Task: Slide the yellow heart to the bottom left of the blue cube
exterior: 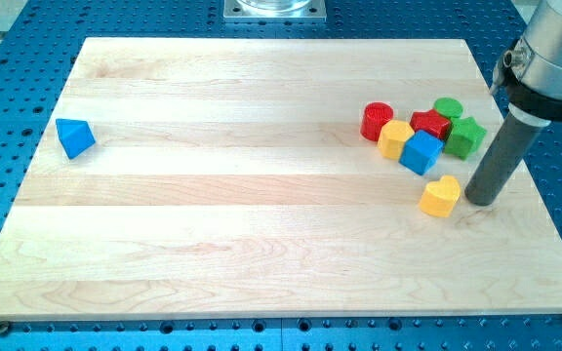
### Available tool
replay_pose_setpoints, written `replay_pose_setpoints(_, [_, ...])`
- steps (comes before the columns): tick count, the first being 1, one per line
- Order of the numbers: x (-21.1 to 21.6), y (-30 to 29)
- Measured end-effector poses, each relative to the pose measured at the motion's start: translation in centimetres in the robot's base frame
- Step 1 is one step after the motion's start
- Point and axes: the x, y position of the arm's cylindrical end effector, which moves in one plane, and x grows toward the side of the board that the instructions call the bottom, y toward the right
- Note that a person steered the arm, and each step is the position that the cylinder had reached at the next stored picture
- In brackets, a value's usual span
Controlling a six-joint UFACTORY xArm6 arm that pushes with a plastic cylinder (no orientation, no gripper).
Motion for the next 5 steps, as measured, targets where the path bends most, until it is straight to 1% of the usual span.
replay_pose_setpoints(1, [4.8,-1.8])
replay_pose_setpoints(2, [1.7,-3.8])
replay_pose_setpoints(3, [-1.0,-3.8])
replay_pose_setpoints(4, [1.6,-6.2])
replay_pose_setpoints(5, [-0.3,-8.8])
